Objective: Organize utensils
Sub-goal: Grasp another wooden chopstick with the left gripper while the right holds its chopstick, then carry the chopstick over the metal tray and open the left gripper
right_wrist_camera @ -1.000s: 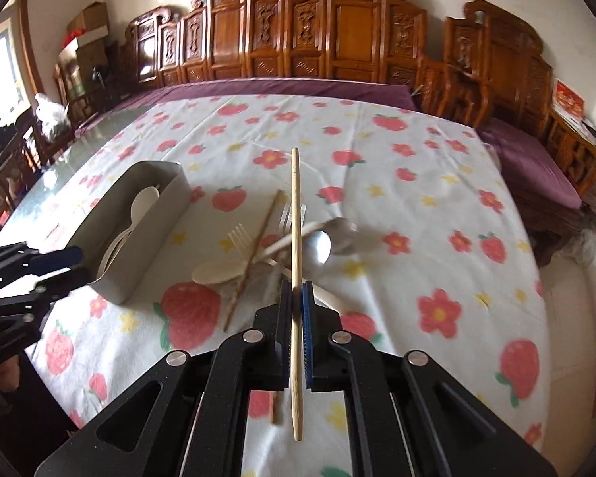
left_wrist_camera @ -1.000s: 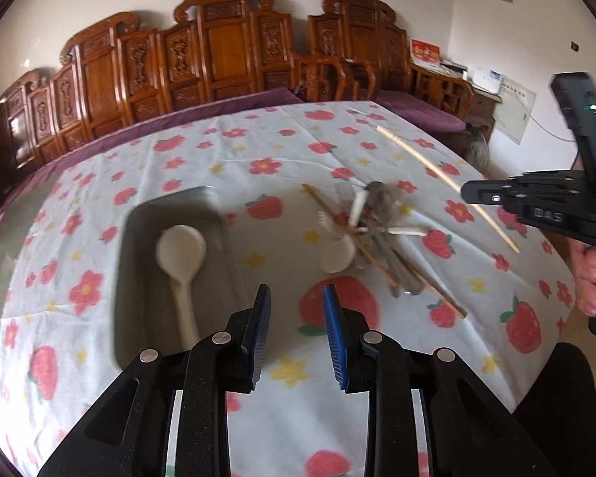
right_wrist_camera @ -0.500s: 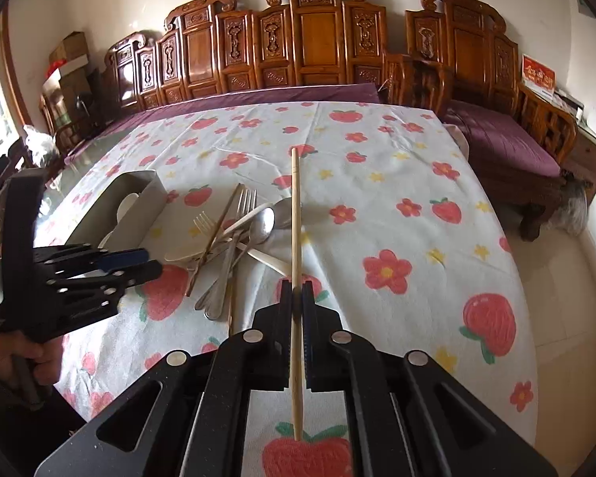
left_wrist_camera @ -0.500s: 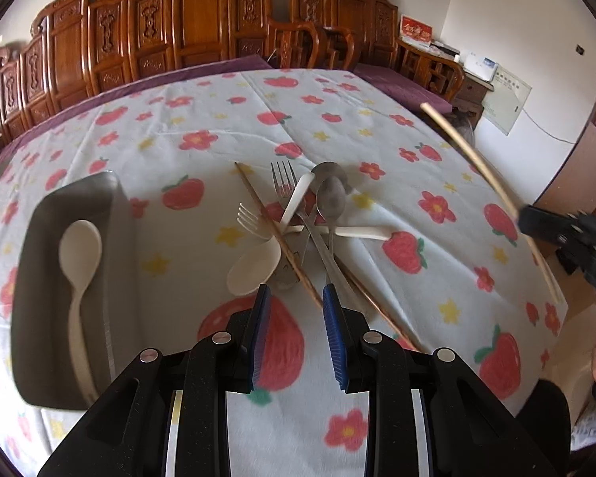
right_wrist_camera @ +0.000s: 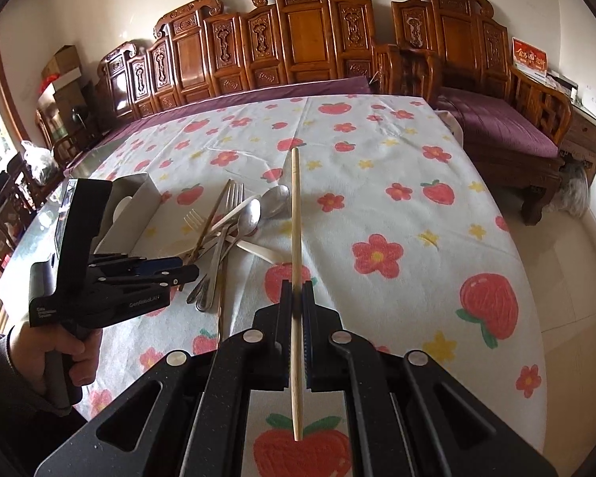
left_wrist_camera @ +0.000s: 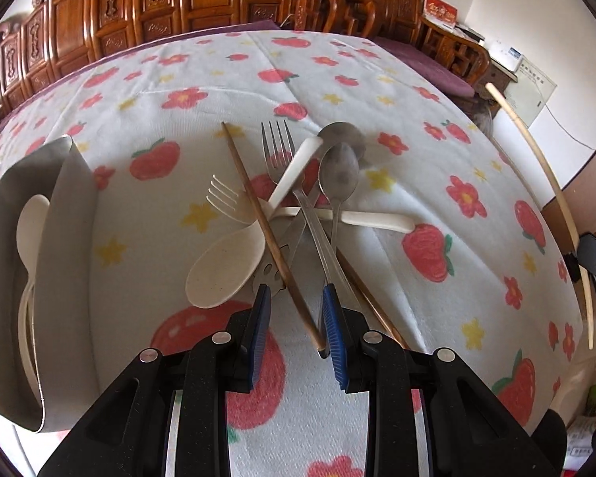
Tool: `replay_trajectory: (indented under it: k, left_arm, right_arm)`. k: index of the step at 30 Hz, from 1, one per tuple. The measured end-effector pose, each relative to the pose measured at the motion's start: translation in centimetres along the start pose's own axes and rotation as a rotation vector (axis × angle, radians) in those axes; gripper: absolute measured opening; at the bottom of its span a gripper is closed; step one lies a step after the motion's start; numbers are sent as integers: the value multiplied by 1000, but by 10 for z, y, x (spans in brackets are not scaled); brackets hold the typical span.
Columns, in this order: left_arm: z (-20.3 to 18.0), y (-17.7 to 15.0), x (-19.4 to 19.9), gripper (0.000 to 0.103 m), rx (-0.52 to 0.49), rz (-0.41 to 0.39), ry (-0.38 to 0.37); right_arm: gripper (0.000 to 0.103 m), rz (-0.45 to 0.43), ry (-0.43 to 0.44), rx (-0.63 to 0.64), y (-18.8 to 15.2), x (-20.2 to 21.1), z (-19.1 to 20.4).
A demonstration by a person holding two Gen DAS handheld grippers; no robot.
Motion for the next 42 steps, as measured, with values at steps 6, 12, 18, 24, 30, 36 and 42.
replay_trajectory:
  k: [6, 12, 18, 24, 30, 36, 42]
  left_arm:
    - [-1, -3, 1, 12, 14, 17, -14]
    - [0, -6, 11, 5, -2, 4, 16]
    - [1, -12, 36, 4, -36, -30, 29]
    - [3, -13, 66, 4, -61, -79, 33]
    - [16, -17, 96, 4, -71, -116, 32]
    - [30, -19, 118, 4, -68, -139, 30]
    - [48, -22, 141, 4, -70, -162, 51]
  right_arm:
    - [6, -1, 14, 4, 0, 1, 3]
    - [6, -4, 27, 29, 0, 2, 13]
    - [6, -4, 38, 52, -1, 3, 23]
    - [6, -11, 44, 73, -1, 6, 33]
    - [6, -7, 54, 92, -3, 5, 45]
    - [6, 0, 54, 117, -5, 2, 58]
    - [6, 2, 57, 155, -5, 3, 77]
Point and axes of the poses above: each gripper's, at about its wrist camera, not at the fingertips, and x roughly against the way its jaws point, z to its left, y to its top, the point moved 5 cm from there along -x, roughly the way its jaws point
